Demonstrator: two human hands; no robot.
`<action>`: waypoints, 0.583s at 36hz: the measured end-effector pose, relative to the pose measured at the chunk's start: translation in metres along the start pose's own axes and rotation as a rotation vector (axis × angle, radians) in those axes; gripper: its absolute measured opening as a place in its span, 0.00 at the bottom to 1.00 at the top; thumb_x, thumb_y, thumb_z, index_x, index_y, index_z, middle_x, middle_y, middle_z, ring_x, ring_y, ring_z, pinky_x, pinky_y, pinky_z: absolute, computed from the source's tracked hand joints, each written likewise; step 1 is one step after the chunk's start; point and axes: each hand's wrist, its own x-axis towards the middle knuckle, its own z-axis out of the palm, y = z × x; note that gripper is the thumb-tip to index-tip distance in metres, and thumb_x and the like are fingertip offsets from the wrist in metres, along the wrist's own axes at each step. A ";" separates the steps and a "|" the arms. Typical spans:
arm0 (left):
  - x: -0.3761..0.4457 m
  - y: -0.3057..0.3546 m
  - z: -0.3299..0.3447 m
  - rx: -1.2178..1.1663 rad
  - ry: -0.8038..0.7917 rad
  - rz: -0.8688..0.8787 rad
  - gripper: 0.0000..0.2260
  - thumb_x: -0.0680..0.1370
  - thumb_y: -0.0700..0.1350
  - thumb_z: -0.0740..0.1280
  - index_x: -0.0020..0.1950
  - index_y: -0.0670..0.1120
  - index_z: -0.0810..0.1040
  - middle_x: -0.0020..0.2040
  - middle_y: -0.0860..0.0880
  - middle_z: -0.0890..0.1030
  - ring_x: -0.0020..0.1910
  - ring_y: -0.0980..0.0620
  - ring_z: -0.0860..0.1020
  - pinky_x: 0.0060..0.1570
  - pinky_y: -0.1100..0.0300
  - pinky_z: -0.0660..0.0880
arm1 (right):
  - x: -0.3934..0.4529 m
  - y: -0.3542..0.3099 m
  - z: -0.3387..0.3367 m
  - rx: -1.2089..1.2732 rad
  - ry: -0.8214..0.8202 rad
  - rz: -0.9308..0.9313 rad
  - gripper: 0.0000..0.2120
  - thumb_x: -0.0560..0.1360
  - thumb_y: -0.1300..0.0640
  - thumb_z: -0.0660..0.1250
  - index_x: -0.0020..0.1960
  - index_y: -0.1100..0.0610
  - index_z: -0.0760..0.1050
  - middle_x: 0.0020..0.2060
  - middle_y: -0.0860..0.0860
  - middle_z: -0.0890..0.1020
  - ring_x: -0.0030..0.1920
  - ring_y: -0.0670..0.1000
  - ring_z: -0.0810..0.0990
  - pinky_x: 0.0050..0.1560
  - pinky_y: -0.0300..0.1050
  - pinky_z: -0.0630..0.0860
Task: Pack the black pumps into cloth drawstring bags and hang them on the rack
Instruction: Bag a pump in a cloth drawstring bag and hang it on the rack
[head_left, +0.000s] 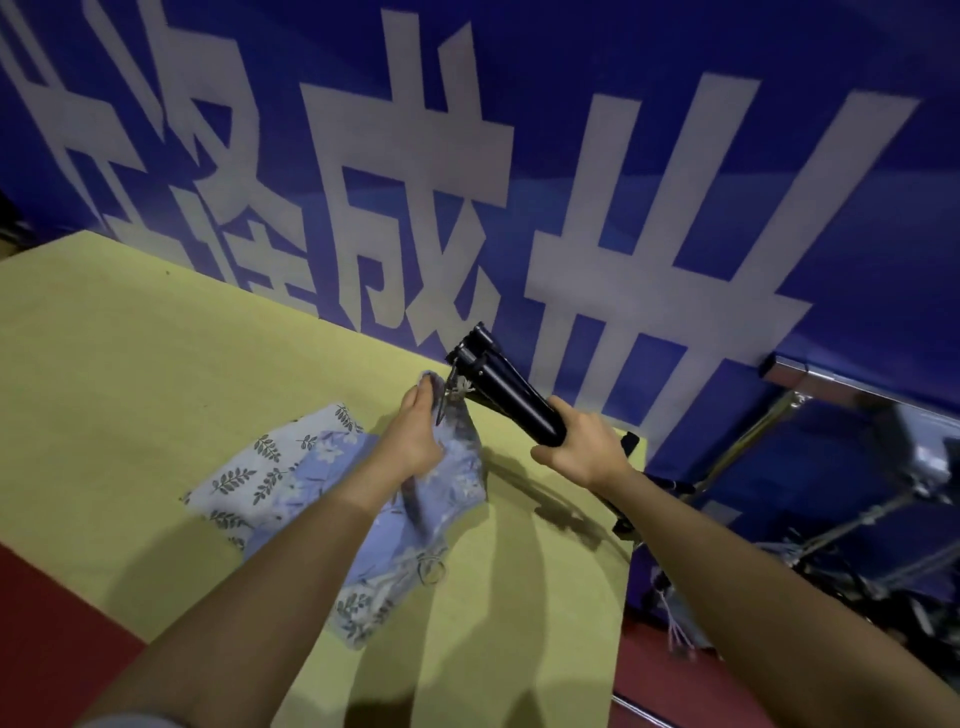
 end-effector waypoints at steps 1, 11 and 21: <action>-0.002 0.000 -0.003 -0.001 -0.010 0.003 0.42 0.74 0.32 0.65 0.77 0.44 0.39 0.79 0.48 0.45 0.76 0.46 0.55 0.68 0.56 0.65 | -0.003 -0.003 -0.001 -0.019 -0.014 -0.015 0.26 0.69 0.51 0.70 0.65 0.49 0.68 0.42 0.49 0.77 0.41 0.53 0.75 0.38 0.44 0.68; -0.020 -0.009 -0.019 -0.052 -0.043 0.000 0.44 0.72 0.29 0.63 0.77 0.46 0.39 0.79 0.51 0.42 0.77 0.48 0.54 0.67 0.58 0.66 | -0.014 -0.019 0.001 -0.178 -0.083 -0.110 0.23 0.69 0.49 0.68 0.62 0.51 0.70 0.39 0.49 0.77 0.40 0.53 0.76 0.37 0.43 0.70; -0.042 -0.010 -0.026 0.047 -0.060 0.043 0.45 0.72 0.30 0.66 0.78 0.48 0.38 0.78 0.53 0.42 0.76 0.48 0.55 0.68 0.59 0.62 | -0.021 -0.029 0.013 -0.538 -0.187 -0.306 0.14 0.70 0.50 0.64 0.55 0.51 0.69 0.39 0.50 0.78 0.41 0.56 0.79 0.37 0.47 0.74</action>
